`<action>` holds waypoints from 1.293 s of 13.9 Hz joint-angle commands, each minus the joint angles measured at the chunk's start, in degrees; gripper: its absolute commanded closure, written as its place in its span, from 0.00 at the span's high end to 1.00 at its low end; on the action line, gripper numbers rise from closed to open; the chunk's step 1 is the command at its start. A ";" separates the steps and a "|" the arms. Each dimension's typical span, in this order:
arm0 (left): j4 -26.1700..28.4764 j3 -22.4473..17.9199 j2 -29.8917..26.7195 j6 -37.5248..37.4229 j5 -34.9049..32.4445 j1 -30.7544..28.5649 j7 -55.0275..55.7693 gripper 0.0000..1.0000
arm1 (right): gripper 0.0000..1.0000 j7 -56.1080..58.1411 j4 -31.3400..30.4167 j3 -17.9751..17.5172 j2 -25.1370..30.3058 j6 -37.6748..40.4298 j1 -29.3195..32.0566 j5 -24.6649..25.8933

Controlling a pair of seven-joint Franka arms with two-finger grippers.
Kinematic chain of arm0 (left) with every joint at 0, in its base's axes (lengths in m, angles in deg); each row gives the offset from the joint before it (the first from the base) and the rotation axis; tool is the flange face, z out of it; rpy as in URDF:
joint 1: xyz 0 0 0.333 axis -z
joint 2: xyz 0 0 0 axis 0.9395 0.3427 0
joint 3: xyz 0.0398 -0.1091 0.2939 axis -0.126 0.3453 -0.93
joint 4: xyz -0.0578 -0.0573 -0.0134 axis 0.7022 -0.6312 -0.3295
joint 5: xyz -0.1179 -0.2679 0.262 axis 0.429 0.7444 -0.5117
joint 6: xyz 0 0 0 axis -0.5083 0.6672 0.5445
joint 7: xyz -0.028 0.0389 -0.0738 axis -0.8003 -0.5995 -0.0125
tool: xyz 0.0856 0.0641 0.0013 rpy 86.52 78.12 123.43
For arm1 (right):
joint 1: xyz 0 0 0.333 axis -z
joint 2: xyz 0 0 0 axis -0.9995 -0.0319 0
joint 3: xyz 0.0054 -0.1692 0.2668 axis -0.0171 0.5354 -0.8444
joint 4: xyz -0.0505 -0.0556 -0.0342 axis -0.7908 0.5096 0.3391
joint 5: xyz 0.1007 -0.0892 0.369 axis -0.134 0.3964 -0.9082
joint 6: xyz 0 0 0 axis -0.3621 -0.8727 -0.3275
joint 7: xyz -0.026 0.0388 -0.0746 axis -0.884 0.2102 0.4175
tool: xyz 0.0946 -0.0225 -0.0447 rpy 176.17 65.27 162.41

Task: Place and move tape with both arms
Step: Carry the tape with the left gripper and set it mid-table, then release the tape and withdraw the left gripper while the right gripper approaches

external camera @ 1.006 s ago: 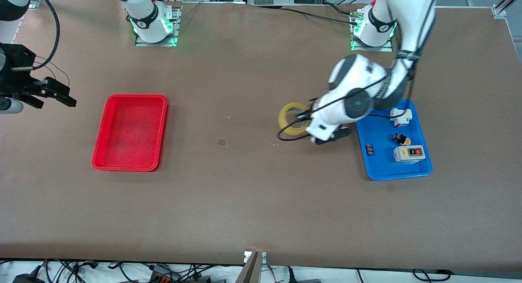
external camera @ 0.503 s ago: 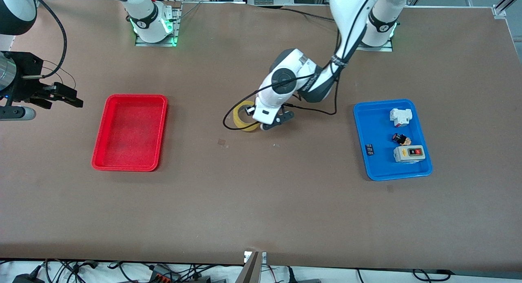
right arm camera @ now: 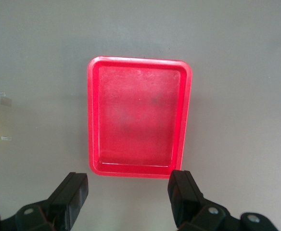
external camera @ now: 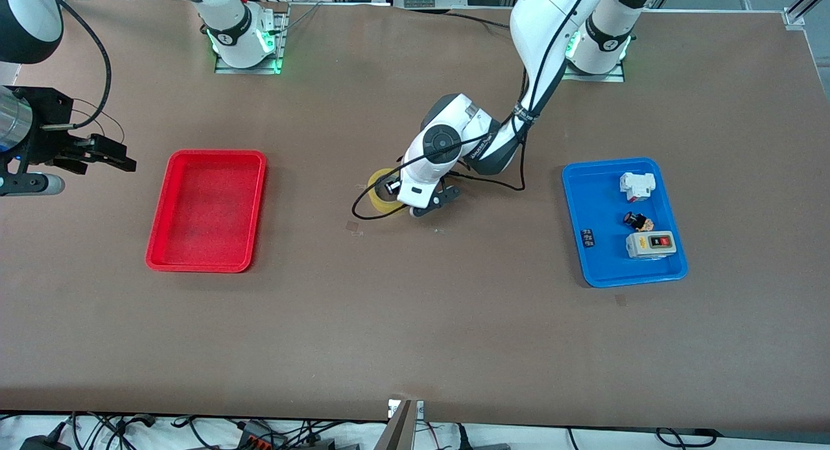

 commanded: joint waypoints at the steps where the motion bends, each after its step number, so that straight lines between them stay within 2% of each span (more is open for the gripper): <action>1: -0.32 -0.63 -7.81 -8.17 -1.28 -2.13 0.85 1.00 | 1.00 1.57 0.14 -0.07 0.26 2.54 -0.08 0.14; 3: -0.32 -0.80 -14.40 -16.78 -3.46 -6.60 0.50 1.00 | 1.00 1.49 0.05 -0.16 -2.18 4.39 -0.35 -0.12; 6: -0.23 -0.63 -20.49 -26.64 -7.16 -14.77 -2.21 1.00 | 1.00 0.61 0.14 -0.16 -6.94 -0.77 -3.94 -0.65; 9: -0.06 -0.71 -24.09 -35.08 -7.70 -22.51 -14.23 1.00 | 1.00 -1.83 0.14 -0.16 -12.03 -4.29 -10.96 -1.17; 12: 0.47 -0.71 -28.05 -42.73 -8.05 -29.72 -25.56 1.00 | 1.00 -11.58 0.14 -0.16 -17.39 -10.26 -18.86 -2.58; 14: 1.95 -0.63 -31.38 -44.86 -8.57 -34.28 -34.69 1.00 | 1.00 -16.94 0.40 -0.07 -20.90 -15.79 -24.75 -4.50; 16: 2.85 -1.85 -34.82 -46.52 -10.76 -35.72 -47.17 1.00 | 1.00 -22.13 0.49 -0.16 -24.24 -21.59 -28.98 -5.39; 18: 3.02 -5.09 -38.06 -47.85 -11.74 -35.81 -58.25 1.00 | 1.00 -25.92 0.66 -0.07 -26.97 -25.03 -32.85 -5.31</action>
